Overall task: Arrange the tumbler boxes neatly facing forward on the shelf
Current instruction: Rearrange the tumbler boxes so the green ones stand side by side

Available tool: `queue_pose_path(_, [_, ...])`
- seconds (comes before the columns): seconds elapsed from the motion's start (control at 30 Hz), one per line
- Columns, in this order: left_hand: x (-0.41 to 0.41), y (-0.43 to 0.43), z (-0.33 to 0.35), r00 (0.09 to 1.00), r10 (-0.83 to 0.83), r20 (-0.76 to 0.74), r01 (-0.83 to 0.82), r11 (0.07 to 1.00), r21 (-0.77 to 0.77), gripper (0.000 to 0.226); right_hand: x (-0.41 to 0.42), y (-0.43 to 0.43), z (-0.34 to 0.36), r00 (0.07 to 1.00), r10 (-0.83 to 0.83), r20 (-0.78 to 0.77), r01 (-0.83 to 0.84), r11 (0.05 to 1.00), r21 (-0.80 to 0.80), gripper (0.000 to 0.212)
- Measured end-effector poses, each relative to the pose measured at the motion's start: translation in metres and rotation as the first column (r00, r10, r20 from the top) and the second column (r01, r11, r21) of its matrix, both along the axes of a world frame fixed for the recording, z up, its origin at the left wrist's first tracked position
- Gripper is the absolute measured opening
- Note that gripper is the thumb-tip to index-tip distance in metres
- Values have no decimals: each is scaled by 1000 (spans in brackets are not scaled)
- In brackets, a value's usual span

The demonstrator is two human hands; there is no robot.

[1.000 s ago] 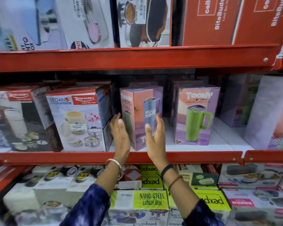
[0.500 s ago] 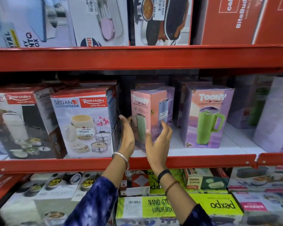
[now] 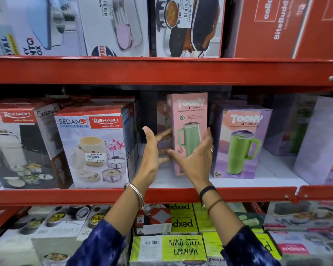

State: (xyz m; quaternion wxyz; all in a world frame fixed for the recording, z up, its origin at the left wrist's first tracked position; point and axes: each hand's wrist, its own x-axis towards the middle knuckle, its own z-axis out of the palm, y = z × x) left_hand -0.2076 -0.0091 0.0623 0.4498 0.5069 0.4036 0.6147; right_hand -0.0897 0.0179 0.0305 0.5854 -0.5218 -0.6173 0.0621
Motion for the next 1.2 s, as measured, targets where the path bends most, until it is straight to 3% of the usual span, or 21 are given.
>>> queue_pose_path(0.13, [1, 11, 2, 997, 42, -62, -42, 999, 11, 84, 16, 5, -1, 994, 34, -107, -34, 999, 6, 117])
queue_pose_path(0.23, [1, 19, 5, 992, 117, -51, -117, 993, -2, 69, 24, 4, -7, 947, 237, -215, -243, 970, -3, 110])
queue_pose_path(0.37, [-1, 27, 2, 990, 138, 32, -136, 989, -61, 75, 33, 7, -11, 906, 373, -200, -389, 920, -43, 108])
queue_pose_path(0.53, [-6, 23, -12, 983, 166, 76, -164, 986, -30, 90, 38, 10, -2, 919, 393, -46, -395, 917, -61, 80])
queue_pose_path(0.63, [-6, 20, -23, 987, 152, 45, -153, 988, 32, 92, 39, 16, -7, 922, 383, -50, -386, 919, -79, 69])
queue_pose_path(0.73, [-8, 19, -30, 985, 170, -7, -169, 984, 51, 79, 40, 20, -15, 920, 381, -90, -390, 915, -107, 67])
queue_pose_path(1.0, [-10, 14, -44, 985, 171, 14, -172, 983, 60, 76, 44, 20, -23, 926, 362, -110, -375, 916, -144, 67])
queue_pose_path(1.07, [-10, 13, -48, 984, 177, 2, -177, 982, 67, 78, 46, 17, -22, 916, 362, -170, -388, 907, -161, 60])
queue_pose_path(1.17, [-11, 8, -48, 984, 179, -17, -177, 982, 67, 84, 45, 8, -22, 870, 317, -378, -402, 900, -169, 43])
queue_pose_path(1.2, [-10, 6, -48, 984, 174, -22, -173, 983, 57, 88, 44, 6, -23, 845, 297, -445, -405, 899, -167, 52])
